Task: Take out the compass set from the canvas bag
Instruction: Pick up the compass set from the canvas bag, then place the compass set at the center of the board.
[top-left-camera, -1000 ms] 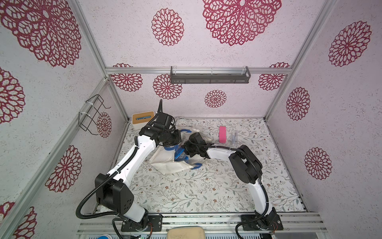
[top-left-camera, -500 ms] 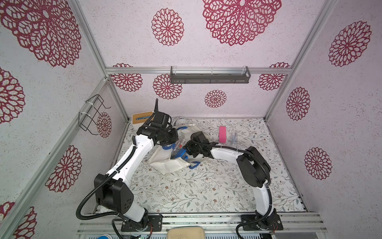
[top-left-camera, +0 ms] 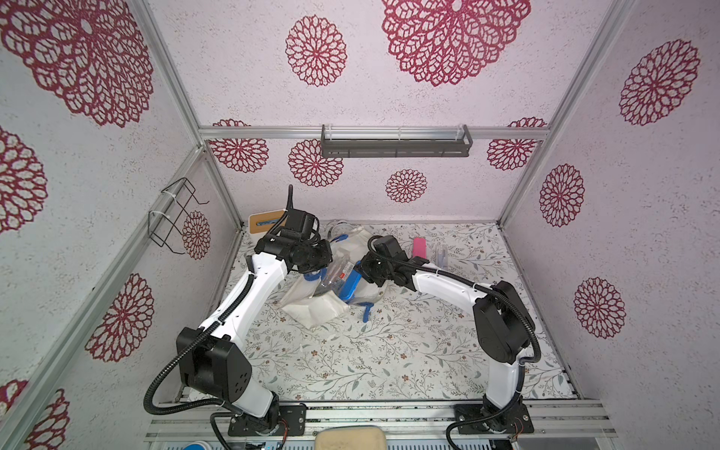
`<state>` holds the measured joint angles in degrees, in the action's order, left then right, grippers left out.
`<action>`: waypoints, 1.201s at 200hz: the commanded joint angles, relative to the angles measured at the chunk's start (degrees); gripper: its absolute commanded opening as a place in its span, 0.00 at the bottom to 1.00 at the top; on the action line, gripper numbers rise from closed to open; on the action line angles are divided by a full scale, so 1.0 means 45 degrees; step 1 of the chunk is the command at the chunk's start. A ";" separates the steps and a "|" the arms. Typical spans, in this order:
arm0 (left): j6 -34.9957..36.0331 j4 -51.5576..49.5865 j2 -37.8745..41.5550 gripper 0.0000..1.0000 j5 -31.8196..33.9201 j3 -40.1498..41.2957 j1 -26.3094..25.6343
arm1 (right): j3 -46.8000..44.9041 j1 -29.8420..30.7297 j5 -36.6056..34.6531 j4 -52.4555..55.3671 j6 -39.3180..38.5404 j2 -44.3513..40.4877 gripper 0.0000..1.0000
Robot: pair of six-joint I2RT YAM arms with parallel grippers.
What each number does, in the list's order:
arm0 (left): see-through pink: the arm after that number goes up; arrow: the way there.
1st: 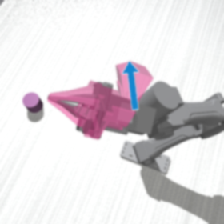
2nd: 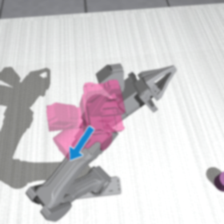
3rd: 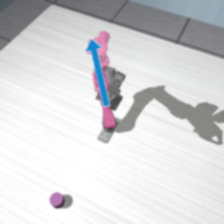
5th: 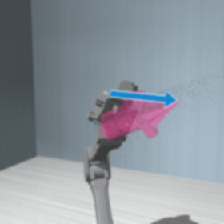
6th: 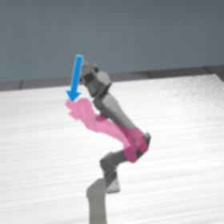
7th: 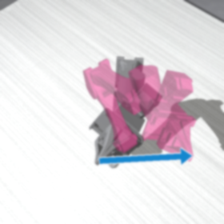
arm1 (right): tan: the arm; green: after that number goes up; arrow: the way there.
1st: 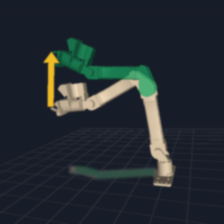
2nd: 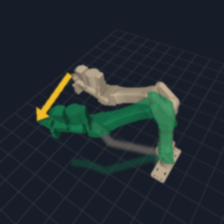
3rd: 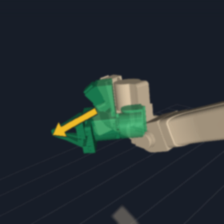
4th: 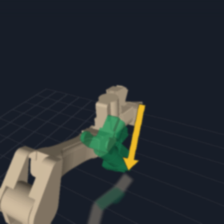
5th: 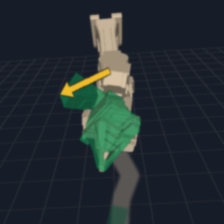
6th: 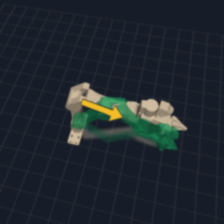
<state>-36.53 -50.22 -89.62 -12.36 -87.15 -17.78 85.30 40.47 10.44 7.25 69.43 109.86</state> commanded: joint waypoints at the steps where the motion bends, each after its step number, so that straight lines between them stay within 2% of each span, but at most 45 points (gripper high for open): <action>1: -0.0026 0.0306 0.0194 0.00 -0.0027 -0.0027 0.0045 | 0.0770 -0.0150 0.0137 0.0332 -0.2047 -0.0947 0.15; 27: -0.0027 0.0382 0.0131 0.00 -0.0048 -0.0027 0.0045 | 0.0555 -0.0555 0.0738 -0.0155 -0.2666 -0.1466 0.17; 83: 0.0001 0.0467 0.0073 0.00 -0.0075 -0.0082 0.0062 | 0.0080 -0.2310 0.3442 -0.1315 -0.3436 -0.2305 0.17; 118: 0.0025 0.0485 0.0112 0.00 -0.0056 -0.0085 0.0175 | -0.0459 -0.4030 0.4314 -0.1258 -0.4092 -0.3440 0.18; 155: 0.0128 0.0474 0.0107 0.00 -0.0148 -0.0141 0.0356 | -0.0688 -0.6163 0.4811 0.0277 -0.5422 -0.3984 0.19; 194: 0.0395 0.0253 -0.0022 0.00 -0.0291 -0.0372 0.0570 | -0.0035 -0.7723 0.4258 0.2896 -0.7608 -0.3194 0.19; 214: 0.0585 0.0088 -0.0136 0.00 -0.0334 -0.0480 0.0649 | 0.0869 -0.7802 0.3637 0.4066 -0.8637 -0.2255 0.19; 240: 0.0815 -0.0068 -0.0274 0.00 -0.0416 -0.0606 0.0721 | 0.1952 -0.7812 0.3513 0.4399 -0.8900 -0.0685 0.19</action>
<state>-34.87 -50.43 -89.97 -13.23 -87.85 -15.20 89.32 4.58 27.40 21.87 35.11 101.89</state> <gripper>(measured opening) 0.054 0.197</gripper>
